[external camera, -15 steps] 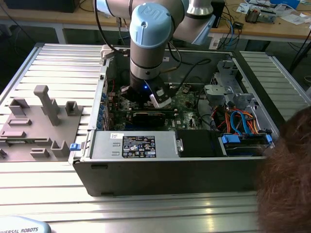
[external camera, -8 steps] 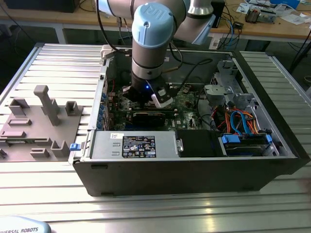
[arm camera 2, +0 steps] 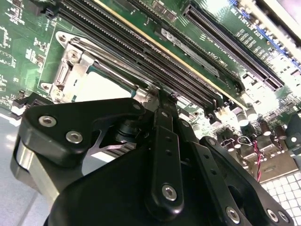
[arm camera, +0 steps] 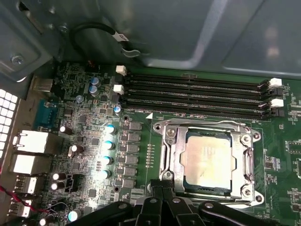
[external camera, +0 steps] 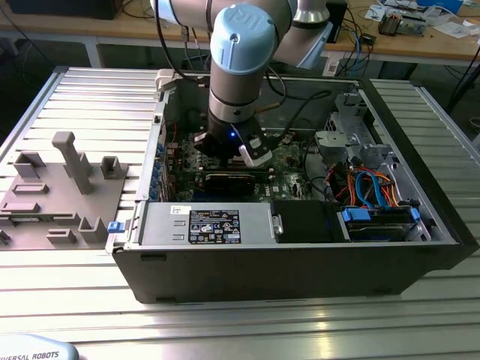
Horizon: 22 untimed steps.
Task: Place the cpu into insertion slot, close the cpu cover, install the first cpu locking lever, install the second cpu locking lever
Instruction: 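Install the second cpu locking lever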
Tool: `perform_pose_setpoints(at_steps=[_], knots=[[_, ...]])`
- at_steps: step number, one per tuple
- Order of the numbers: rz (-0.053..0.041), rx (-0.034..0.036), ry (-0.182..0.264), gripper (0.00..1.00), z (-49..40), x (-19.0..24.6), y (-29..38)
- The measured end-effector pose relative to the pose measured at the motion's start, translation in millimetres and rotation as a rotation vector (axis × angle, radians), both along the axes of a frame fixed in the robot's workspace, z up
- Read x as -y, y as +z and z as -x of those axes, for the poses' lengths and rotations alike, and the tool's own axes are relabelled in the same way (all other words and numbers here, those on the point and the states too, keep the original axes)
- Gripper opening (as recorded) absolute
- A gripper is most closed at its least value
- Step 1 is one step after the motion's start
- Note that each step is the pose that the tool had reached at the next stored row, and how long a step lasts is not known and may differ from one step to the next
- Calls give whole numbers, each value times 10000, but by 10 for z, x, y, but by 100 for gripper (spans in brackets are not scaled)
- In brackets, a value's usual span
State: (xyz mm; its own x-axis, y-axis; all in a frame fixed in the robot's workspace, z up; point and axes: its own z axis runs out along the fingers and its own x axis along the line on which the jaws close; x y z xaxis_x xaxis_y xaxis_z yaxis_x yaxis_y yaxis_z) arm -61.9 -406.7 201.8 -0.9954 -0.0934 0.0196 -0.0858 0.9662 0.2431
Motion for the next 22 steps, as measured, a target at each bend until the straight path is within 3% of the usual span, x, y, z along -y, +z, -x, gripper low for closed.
perform_pose_setpoints(at_steps=[7,14,18,22], knots=[[-1,-2,0,11,-59,-6,53],[-1,-73,0,11,-220,-36,66],[3,-138,-1,11,-342,-76,66],[27,-149,0,11,-404,-151,67]])
